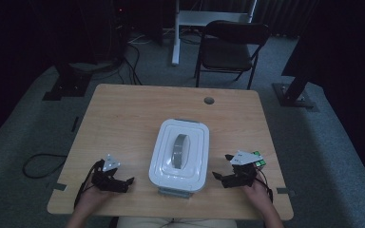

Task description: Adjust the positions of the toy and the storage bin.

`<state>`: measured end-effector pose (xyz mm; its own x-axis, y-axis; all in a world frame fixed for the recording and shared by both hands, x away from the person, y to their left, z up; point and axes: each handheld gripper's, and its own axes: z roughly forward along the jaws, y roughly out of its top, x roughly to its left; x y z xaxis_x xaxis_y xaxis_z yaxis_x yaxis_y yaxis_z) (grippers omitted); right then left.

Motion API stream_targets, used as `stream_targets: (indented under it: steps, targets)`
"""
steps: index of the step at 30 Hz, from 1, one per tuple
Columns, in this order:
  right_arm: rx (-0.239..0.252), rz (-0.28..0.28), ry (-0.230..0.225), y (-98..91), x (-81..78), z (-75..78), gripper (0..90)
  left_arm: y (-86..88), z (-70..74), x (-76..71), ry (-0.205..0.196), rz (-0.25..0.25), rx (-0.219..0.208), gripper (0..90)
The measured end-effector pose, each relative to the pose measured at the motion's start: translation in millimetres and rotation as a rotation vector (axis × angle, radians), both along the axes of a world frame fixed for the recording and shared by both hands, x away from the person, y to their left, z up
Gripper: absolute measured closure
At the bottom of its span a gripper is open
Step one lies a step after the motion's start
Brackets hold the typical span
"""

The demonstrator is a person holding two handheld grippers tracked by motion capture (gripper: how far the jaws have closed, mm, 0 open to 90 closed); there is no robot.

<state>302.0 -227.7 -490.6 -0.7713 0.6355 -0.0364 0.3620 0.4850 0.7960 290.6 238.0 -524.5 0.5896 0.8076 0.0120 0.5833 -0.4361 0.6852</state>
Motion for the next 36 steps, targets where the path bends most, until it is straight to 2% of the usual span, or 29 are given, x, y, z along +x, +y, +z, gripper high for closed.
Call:
stream_targets:
  steps: [4, 7, 8, 10, 12, 15, 18, 21, 36]
  targets:
    - [-0.027, 0.016, 0.038, 4.1, -0.2, -11.1, 17.2, 0.1, 0.0, 0.0, 0.0, -0.001, 0.0, 1.6]
    - [-0.04, -0.004, 0.031, 5.6, 1.6, -16.0, 17.7, 0.1, 0.0, 0.0, 0.0, -0.001, 0.0, 1.6]
    - [-0.033, -0.003, 0.041, 6.0, 3.4, -18.5, 17.7, 0.1, 0.0, 0.0, 0.0, -0.001, 0.0, 1.6]
    - [-0.054, -0.005, 0.048, 8.4, 8.5, -25.5, 17.6, 0.0, 0.0, 0.0, 0.0, -0.001, 0.0, 1.6]
    - [-0.057, 0.011, 0.073, 10.8, 11.4, -30.3, 17.3, 0.1, 0.0, 0.0, 0.0, -0.001, 0.0, 1.6]
    - [-0.076, 0.024, 0.081, 14.1, 13.2, -35.7, 14.6, 0.1, 0.0, 0.0, 0.0, -0.001, 0.001, 1.6]
    - [-0.076, 0.021, 0.071, 15.3, 13.5, -35.9, 14.2, 0.2, 0.1, 0.0, 0.001, -0.002, 0.001, 1.6]
    - [-0.064, 0.012, 0.097, 13.2, 15.4, -36.6, 13.2, 0.2, 0.0, -0.1, 0.0, -0.003, 0.0, 1.6]
    - [-0.066, -0.002, 0.097, 12.6, 14.3, -36.8, 13.2, 0.5, 0.1, -0.3, 0.001, -0.004, 0.002, 1.7]
